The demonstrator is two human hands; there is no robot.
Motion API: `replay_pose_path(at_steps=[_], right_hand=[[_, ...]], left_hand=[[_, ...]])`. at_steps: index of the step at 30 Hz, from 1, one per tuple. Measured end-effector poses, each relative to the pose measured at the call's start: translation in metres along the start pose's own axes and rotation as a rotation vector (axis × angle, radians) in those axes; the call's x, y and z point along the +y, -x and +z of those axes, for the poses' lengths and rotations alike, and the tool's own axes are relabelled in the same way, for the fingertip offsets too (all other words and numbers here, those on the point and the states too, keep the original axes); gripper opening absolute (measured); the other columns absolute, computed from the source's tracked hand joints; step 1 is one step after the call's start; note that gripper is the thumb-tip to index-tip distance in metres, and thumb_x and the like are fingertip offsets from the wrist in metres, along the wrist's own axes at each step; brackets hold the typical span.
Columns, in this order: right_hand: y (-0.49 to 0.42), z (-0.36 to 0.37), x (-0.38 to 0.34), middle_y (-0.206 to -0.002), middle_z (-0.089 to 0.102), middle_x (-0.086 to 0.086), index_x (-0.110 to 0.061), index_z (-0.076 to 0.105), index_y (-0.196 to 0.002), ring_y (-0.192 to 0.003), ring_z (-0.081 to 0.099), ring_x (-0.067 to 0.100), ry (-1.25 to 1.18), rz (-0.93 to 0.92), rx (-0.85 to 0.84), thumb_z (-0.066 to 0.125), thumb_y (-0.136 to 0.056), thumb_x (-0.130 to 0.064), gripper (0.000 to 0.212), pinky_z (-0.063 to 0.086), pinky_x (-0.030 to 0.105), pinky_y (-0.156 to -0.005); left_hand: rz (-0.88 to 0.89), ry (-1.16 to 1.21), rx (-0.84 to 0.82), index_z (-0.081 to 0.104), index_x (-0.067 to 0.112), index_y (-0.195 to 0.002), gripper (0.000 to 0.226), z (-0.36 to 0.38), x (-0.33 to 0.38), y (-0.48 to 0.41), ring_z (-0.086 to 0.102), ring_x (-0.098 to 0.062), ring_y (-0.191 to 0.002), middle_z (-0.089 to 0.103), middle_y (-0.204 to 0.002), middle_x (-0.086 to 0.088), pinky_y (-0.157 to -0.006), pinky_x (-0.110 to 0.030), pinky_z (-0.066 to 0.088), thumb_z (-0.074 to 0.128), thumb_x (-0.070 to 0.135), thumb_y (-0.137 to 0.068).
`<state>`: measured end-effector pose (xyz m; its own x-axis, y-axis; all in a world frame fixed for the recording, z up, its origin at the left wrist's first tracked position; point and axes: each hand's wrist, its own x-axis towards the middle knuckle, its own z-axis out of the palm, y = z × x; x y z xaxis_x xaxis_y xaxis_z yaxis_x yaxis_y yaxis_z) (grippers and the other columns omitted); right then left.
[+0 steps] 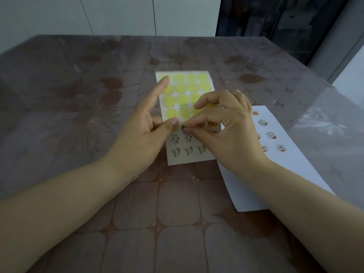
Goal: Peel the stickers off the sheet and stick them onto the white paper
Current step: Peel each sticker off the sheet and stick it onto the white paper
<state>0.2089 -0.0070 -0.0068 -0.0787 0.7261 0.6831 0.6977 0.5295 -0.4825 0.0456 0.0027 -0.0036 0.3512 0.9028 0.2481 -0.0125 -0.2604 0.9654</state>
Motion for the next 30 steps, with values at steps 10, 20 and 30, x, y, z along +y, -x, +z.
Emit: replay_pose_path(at_steps=[10, 20, 30], right_hand=[[-0.002, -0.011, -0.003, -0.092, 0.059, -0.017, -0.039, 0.068, -0.080, -0.100, 0.048, 0.006, -0.103, 0.086, -0.165, 0.073, -0.075, -0.031, 0.011, 0.026, 0.044, -0.104], [-0.001, -0.021, -0.009, -0.073, 0.064, -0.028, -0.028, 0.070, -0.076, -0.080, 0.057, -0.015, -0.349, 0.326, -0.252, 0.075, -0.077, -0.019, 0.010, 0.038, 0.000, -0.068], [-0.023, -0.111, 0.000, -0.083, 0.071, -0.018, -0.038, 0.073, -0.069, -0.088, 0.062, 0.009, 0.005, 0.602, -0.654, 0.068, -0.045, -0.055, 0.030, 0.044, 0.022, -0.081]], left_hand=[[-0.090, -0.087, 0.031, 0.028, 0.055, -0.134, 0.062, -0.002, 0.000, 0.002, 0.068, -0.036, -0.094, 0.071, -0.088, -0.024, -0.096, -0.049, 0.048, 0.057, 0.021, -0.091], [-0.116, -0.028, 0.009, 0.025, 0.039, -0.143, 0.063, -0.001, 0.003, 0.002, 0.072, -0.019, -0.089, 0.075, -0.087, -0.008, -0.086, -0.030, 0.054, 0.051, 0.008, -0.094], [-0.143, -0.030, 0.060, 0.032, 0.047, -0.132, 0.060, -0.002, -0.004, -0.001, 0.070, -0.012, -0.094, 0.076, -0.089, 0.001, -0.088, -0.034, 0.053, 0.049, 0.004, -0.095]])
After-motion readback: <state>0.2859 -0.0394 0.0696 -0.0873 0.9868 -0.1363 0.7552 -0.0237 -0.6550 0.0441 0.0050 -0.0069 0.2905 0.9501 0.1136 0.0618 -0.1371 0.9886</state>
